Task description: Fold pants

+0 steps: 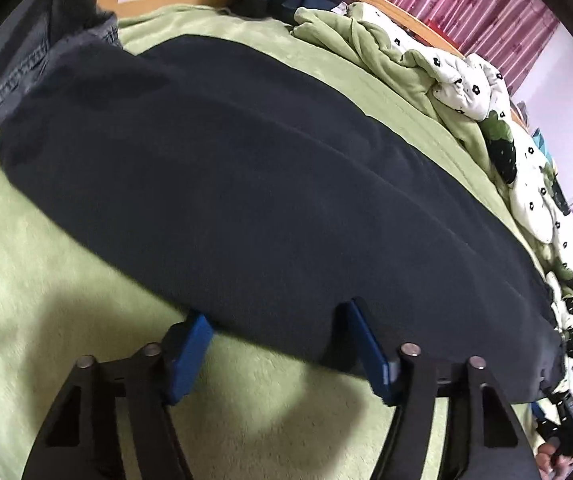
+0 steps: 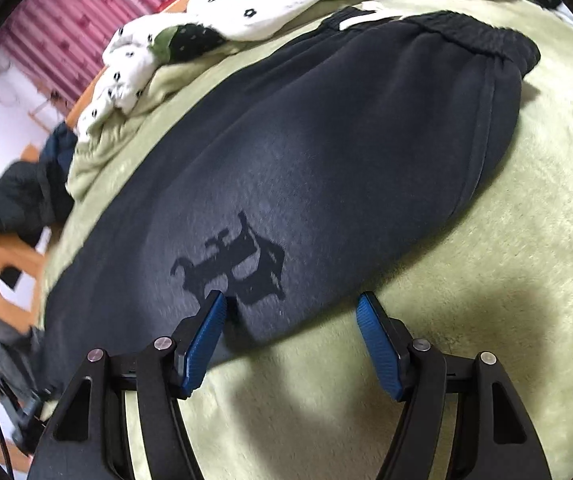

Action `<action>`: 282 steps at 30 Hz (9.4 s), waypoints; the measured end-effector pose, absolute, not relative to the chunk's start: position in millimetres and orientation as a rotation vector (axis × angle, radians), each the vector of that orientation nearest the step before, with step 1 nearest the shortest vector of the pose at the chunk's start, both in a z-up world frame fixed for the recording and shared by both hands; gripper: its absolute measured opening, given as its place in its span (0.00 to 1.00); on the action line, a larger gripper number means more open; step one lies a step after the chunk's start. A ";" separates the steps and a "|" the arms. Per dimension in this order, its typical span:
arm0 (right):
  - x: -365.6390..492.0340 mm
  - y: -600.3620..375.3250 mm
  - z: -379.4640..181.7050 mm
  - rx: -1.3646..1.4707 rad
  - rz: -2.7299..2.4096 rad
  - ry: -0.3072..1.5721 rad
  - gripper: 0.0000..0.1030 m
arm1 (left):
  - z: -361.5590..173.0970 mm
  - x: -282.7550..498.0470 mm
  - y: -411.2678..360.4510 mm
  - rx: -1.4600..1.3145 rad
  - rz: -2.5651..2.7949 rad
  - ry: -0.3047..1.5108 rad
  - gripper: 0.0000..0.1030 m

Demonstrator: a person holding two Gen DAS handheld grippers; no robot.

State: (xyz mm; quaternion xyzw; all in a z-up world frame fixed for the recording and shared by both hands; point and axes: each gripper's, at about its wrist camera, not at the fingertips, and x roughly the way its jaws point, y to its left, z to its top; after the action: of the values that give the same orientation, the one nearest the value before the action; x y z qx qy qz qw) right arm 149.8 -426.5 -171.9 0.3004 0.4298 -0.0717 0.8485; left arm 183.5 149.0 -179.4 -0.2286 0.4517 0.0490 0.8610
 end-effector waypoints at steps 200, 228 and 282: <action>120.2 -271.8 -80.8 0.167 -0.098 0.800 0.50 | -148.3 156.1 244.3 -0.336 0.046 0.904 0.37; 146.4 -239.6 -94.7 0.097 -0.035 0.788 0.54 | -157.1 189.2 274.1 -0.459 0.146 0.846 0.12; 135.5 -293.4 -124.6 0.095 -0.080 0.917 0.56 | -112.4 97.4 140.2 -0.295 0.003 0.889 0.62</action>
State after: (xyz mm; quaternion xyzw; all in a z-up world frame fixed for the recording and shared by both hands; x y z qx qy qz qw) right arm 135.5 -293.4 -124.6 0.0460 0.4422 -0.0387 0.8949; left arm 97.4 140.2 -112.4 -0.1420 0.4286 0.0016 0.8923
